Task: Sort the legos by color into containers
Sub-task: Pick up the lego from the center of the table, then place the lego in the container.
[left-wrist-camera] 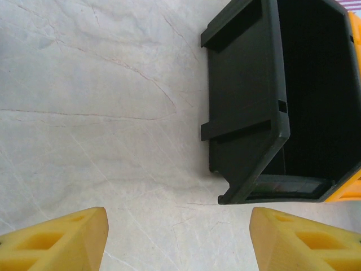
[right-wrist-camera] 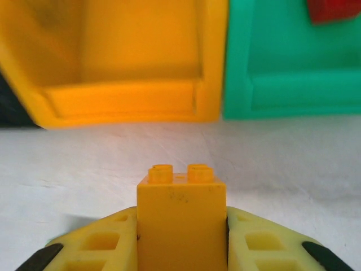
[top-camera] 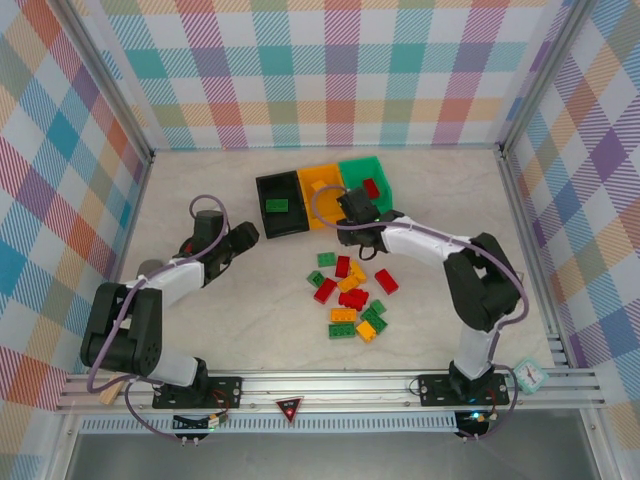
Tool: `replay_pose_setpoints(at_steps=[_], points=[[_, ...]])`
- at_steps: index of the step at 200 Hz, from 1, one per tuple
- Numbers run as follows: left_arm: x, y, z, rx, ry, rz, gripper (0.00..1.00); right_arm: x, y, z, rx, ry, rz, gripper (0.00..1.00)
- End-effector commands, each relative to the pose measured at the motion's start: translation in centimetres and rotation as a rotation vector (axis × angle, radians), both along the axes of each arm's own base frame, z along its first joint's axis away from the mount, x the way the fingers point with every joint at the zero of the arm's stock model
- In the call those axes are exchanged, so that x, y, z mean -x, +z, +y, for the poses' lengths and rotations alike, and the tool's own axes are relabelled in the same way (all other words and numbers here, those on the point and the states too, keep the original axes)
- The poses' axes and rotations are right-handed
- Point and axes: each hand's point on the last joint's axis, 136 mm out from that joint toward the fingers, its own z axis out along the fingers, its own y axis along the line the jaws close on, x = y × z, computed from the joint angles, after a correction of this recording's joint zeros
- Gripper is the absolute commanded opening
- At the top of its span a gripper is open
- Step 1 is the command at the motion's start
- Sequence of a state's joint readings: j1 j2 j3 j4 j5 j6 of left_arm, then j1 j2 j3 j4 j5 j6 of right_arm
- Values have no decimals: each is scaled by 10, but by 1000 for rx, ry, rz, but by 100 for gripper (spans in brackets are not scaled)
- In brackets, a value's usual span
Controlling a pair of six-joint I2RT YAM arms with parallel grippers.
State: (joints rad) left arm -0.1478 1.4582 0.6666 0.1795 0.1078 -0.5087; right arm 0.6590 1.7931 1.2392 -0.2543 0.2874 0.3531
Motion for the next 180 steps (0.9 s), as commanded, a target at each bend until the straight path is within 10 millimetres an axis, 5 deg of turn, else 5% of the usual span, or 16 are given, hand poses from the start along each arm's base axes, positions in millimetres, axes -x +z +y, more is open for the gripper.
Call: replay_pose_setpoints(at_steps=[1, 36, 90, 99, 111, 126, 180], points=[[-6, 7, -3, 29, -7, -25, 67, -3, 37, 27, -81, 61, -133, 33], [-6, 11, -1, 22, -3, -37, 67, -20, 58, 41, -85, 52, -240, 33], [-5, 13, 0, 14, -2, -39, 67, -80, 72, 55, 1, 34, -266, 34], [-5, 14, 0, 13, -3, -39, 67, -87, 71, 56, 5, 36, -250, 37], [-5, 13, 0, 11, -1, -38, 67, -95, 69, 56, 19, 33, -220, 53], [-5, 13, -1, 13, -4, -37, 67, -93, 67, 53, 35, 30, -207, 64], [-6, 11, -1, 15, -3, -33, 67, -56, 61, 47, -73, 56, -161, 66]])
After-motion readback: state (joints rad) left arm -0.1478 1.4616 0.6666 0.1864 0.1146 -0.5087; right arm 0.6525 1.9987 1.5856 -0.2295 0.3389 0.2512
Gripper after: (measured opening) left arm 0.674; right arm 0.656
